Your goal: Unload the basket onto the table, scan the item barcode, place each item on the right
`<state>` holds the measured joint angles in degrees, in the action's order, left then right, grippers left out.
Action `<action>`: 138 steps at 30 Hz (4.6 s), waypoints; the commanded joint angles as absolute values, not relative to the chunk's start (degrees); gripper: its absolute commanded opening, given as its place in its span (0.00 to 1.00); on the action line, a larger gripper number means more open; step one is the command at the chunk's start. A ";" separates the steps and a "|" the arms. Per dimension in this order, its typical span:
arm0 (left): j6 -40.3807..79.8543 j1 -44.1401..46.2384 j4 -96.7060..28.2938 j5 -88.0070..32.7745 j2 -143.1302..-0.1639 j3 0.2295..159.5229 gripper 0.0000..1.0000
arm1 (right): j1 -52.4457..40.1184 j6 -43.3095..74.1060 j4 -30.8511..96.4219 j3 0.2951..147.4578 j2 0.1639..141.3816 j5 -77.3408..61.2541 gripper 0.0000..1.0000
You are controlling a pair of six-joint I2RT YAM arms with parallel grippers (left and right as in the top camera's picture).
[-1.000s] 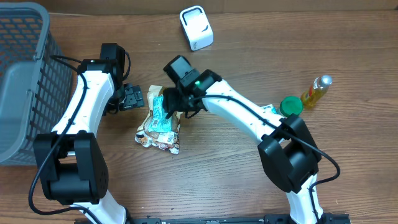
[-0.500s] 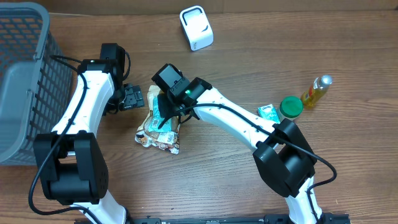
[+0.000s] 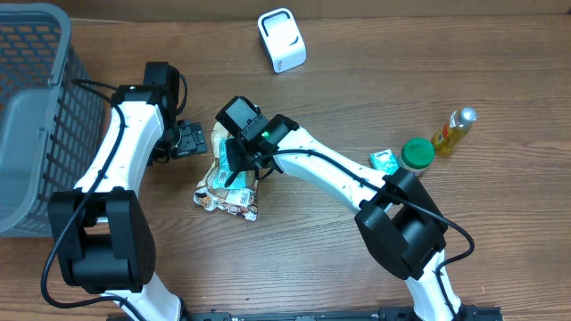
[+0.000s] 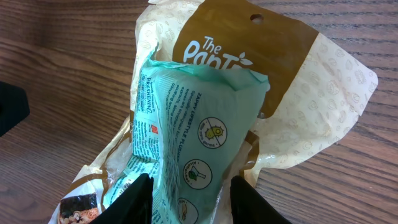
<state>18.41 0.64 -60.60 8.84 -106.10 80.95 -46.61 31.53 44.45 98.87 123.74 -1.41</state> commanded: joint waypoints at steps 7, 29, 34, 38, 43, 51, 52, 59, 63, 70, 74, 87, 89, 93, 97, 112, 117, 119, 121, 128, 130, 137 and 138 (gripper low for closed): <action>18.00 0.34 -60.58 9.13 -105.65 81.69 1.00 | -47.00 31.77 44.23 98.56 126.34 -0.78 0.36; 18.00 0.36 -60.60 9.13 -105.65 81.69 1.00 | -39.18 31.44 49.34 102.19 119.46 -16.62 0.04; 18.00 0.34 -60.58 9.13 -105.65 81.69 0.99 | -38.02 31.24 51.92 101.51 119.48 -16.62 0.04; 18.00 0.34 -60.58 9.15 -105.65 81.69 1.00 | -38.81 31.29 51.44 101.23 119.50 -16.62 0.04; 18.00 0.34 -60.58 9.15 -105.65 81.69 1.00 | -40.58 31.29 49.56 101.21 119.59 -16.53 0.04; 18.00 0.34 -60.60 9.13 -105.65 81.69 0.99 | -44.82 31.33 47.72 100.62 119.70 -6.92 0.04; 18.00 0.34 -60.58 9.13 -105.65 81.69 1.00 | -45.43 31.31 46.89 100.20 119.70 -6.22 0.04; 18.00 0.34 -60.58 9.13 -105.65 81.69 1.00 | -47.94 31.33 37.69 94.52 119.72 -5.43 0.09; 18.00 0.34 -60.58 9.15 -105.65 81.69 0.99 | -47.99 31.33 36.01 92.95 119.72 -4.54 0.18; 18.00 0.36 -60.58 9.13 -105.65 81.69 0.99 | -47.99 31.33 36.07 92.95 119.72 -4.51 0.20; 18.00 0.34 -60.60 9.15 -105.65 81.69 1.00 | -47.99 31.33 36.07 92.95 119.72 -4.54 0.05; 18.00 0.34 -60.58 9.15 -105.65 81.69 1.00 | -48.62 31.35 36.51 92.95 119.74 -4.51 0.21; 18.00 0.34 -60.60 9.13 -105.65 81.69 1.00 | -48.97 31.33 36.51 92.95 119.74 -4.49 0.21; 18.00 0.34 -60.58 9.13 -105.65 81.69 1.00 | -49.12 31.33 36.53 92.95 119.74 -4.49 0.04; 18.00 0.36 -60.58 9.13 -105.65 81.69 1.00 | -49.06 31.33 36.27 93.08 119.66 -5.32 0.04; 18.00 0.34 -60.58 9.15 -105.65 81.69 1.00 | -39.29 29.50 43.97 94.56 110.83 -15.92 0.04; 18.00 0.36 -60.58 9.15 -105.65 81.69 1.00 | -38.24 28.93 47.33 94.45 110.91 -16.10 0.38; 18.00 0.36 -60.58 9.13 -105.65 81.69 1.00 | -39.16 28.21 47.24 94.43 111.11 -16.34 0.49; 18.00 0.36 -60.58 9.15 -105.65 81.69 1.00 | -40.42 28.23 46.81 94.32 111.28 -15.97 0.54; 18.00 0.34 -60.58 9.13 -105.65 81.69 1.00 | -46.74 28.32 45.67 94.06 112.03 -2.87 0.55; 18.00 0.36 -60.58 9.15 -105.65 81.69 1.00 | -48.84 28.29 44.56 94.06 112.90 -0.58 0.55; 18.00 0.36 -60.58 9.13 -105.65 81.69 1.00 | -53.08 28.29 42.22 94.06 118.02 5.80 0.52; 18.00 0.36 -60.58 9.15 -105.65 81.69 0.99 | -53.15 28.32 42.09 94.06 118.58 5.89 0.50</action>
